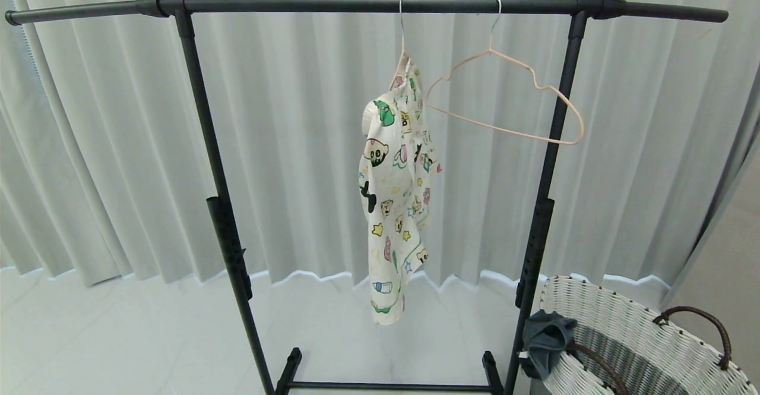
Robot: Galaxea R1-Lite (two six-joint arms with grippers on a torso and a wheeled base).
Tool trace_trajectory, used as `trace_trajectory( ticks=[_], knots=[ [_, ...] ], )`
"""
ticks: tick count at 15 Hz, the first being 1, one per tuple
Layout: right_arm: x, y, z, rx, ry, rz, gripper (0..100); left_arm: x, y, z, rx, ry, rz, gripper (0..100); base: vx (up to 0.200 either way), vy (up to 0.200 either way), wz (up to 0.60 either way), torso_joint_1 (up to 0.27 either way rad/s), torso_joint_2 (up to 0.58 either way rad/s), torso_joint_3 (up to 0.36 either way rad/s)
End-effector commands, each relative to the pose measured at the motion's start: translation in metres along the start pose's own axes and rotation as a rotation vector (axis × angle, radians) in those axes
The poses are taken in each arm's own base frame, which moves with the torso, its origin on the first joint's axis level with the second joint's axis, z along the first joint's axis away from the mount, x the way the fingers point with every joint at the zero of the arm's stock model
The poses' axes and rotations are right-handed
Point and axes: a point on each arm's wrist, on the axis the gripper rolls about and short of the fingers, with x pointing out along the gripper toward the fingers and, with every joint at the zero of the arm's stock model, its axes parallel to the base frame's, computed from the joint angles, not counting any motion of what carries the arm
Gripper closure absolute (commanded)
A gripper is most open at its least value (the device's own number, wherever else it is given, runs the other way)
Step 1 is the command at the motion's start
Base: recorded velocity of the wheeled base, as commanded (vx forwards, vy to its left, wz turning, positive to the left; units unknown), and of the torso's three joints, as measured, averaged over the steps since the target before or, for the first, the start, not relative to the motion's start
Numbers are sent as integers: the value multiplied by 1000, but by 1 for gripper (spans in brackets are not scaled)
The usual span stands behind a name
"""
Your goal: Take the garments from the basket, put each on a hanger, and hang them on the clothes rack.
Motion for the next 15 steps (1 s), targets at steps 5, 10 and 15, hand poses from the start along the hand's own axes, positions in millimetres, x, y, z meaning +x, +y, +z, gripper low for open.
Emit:
trace_trajectory(
  ticks=[5, 10, 15],
  knots=[
    [0, 0, 0, -6, 0, 7, 0, 0, 0, 0, 0, 1, 2, 0, 200, 0, 0, 4, 3, 0],
    [3, 1, 1, 9, 32, 13, 0, 0, 0, 0, 0, -2, 0, 0, 80, 0, 0, 1, 0, 2],
    [2, 3, 9, 43, -10, 187, 0, 0, 0, 0, -2, -6, 2, 0, 0, 0, 0, 0, 0, 0]
  ],
)
